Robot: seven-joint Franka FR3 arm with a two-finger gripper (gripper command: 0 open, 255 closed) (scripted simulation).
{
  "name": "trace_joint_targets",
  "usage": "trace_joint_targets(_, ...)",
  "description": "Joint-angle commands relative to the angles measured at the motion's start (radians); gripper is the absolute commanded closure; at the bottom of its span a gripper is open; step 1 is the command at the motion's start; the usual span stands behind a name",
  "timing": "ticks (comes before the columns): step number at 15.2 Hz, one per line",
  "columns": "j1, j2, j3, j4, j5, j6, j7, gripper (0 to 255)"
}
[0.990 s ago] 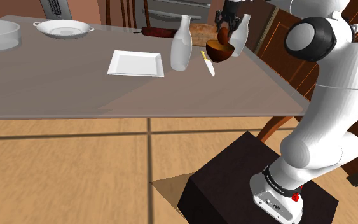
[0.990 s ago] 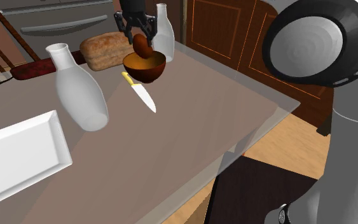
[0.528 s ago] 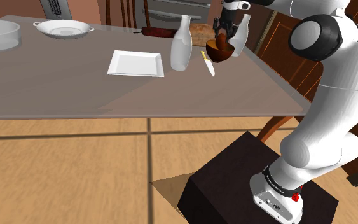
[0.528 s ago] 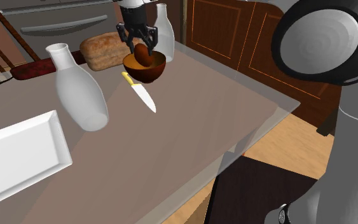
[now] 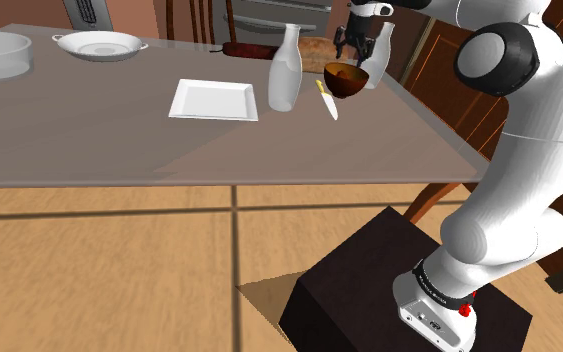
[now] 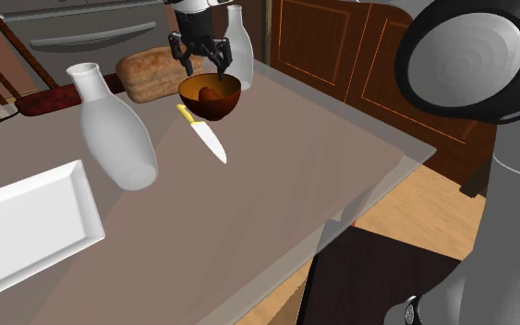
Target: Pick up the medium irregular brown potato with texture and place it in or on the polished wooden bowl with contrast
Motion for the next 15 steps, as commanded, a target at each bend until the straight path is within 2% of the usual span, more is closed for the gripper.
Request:
trace_joint_targets(1, 0.000, 0.000, 0.000, 0.000, 0.000, 0.000, 0.000, 0)
trace_joint_targets(4, 0.000, 0.000, 0.000, 0.000, 0.000, 0.000, 0.000, 0)
trace_joint_targets(8, 0.022, 0.033, 0.002, 0.180, -0.006, -0.148, -0.008, 0)
trace_joint_targets(15, 0.022, 0.033, 0.002, 0.181, -0.006, -0.148, -0.008, 0)
